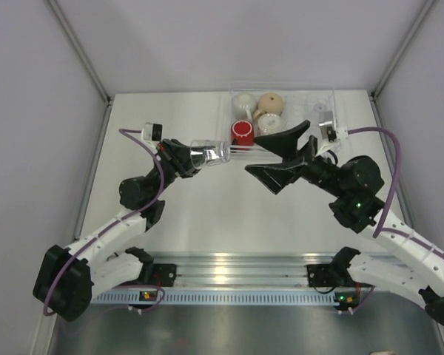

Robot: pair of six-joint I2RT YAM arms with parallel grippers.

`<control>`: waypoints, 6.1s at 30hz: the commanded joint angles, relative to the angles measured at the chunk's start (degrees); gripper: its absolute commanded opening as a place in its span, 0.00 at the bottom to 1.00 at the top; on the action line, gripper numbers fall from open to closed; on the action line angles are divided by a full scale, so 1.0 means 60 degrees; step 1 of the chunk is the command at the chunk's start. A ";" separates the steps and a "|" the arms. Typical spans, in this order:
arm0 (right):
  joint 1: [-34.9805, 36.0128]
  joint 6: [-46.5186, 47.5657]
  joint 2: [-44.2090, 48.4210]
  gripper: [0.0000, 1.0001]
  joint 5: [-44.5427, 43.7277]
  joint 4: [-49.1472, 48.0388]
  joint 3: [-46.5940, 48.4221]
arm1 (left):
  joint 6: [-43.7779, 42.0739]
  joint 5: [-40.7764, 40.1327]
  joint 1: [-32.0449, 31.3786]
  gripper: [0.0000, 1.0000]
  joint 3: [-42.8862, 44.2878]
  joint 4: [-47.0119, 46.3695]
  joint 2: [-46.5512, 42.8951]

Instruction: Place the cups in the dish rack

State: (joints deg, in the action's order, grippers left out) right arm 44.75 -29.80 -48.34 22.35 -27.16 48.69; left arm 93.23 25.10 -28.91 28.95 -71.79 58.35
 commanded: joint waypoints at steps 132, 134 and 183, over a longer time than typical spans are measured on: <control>-0.6125 0.2579 -0.5536 0.00 -0.6068 0.9609 0.5024 | -1.0617 -0.2704 -0.1305 0.98 0.3408 1.4719 -0.2077; -0.6184 0.2652 -0.5991 0.00 -0.6257 0.9580 0.5245 | -1.0456 -0.2953 -0.1291 0.98 0.3379 1.4762 -0.2195; -0.6770 0.2594 -0.9258 0.51 -0.5819 0.8012 0.4820 | -0.9884 -0.1650 -0.1305 0.98 0.3173 1.3825 -0.2591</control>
State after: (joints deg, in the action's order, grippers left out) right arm 4.60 -13.72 -103.02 -10.92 22.28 76.53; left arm 34.15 14.15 -36.56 45.98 13.98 42.92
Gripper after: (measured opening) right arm 0.514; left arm 0.982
